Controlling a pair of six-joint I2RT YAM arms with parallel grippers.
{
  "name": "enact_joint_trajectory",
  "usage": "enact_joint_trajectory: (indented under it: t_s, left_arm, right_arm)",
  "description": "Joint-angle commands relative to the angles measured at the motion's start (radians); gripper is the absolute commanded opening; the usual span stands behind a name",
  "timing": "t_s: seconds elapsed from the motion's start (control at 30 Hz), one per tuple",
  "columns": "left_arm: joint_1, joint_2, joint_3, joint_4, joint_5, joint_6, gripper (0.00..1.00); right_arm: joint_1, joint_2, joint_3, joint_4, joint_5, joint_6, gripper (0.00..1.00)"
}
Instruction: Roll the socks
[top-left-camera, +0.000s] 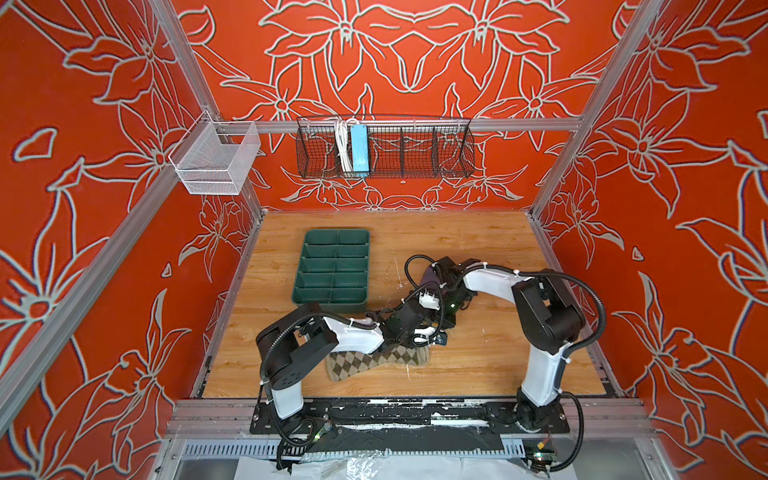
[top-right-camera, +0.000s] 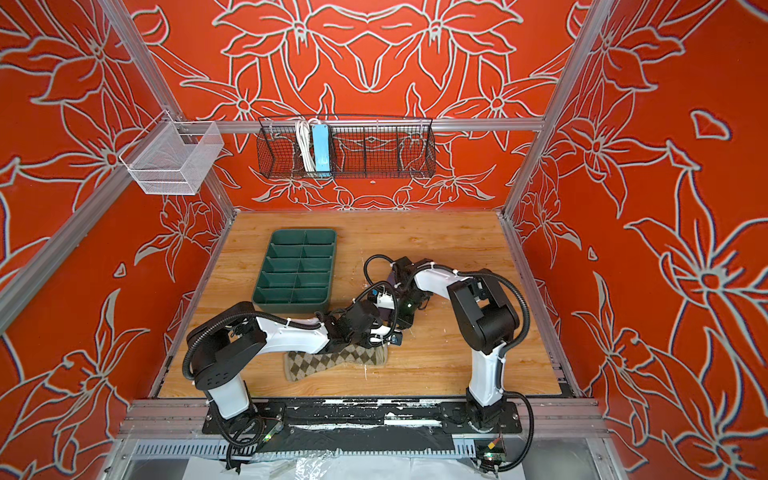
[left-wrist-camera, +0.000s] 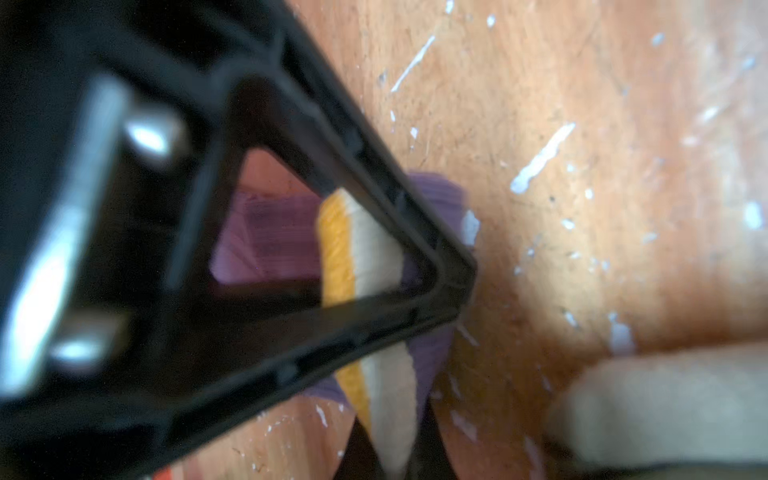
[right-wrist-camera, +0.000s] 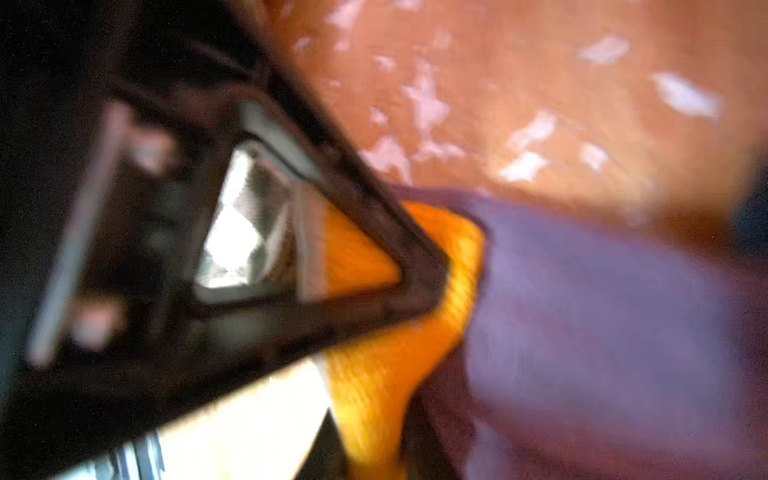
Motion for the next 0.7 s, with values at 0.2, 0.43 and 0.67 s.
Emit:
enact_joint_trajectory:
  t_s: [0.2, 0.43, 0.67]
  left_arm:
    - [0.041, 0.032, 0.188, -0.48, 0.165, -0.101, 0.0]
    - [0.119, 0.146, 0.404, -0.815, 0.381, -0.174, 0.0]
    - [0.177, 0.326, 0.646, -1.062, 0.573, -0.225, 0.0]
  right_arm:
    - [-0.158, -0.324, -0.156, 0.333, 0.138, 0.272, 0.42]
    - [-0.263, -0.713, -0.333, 0.662, 0.456, 0.497, 0.44]
    - [-0.233, -1.055, -0.415, 0.548, 0.205, 0.207, 0.54]
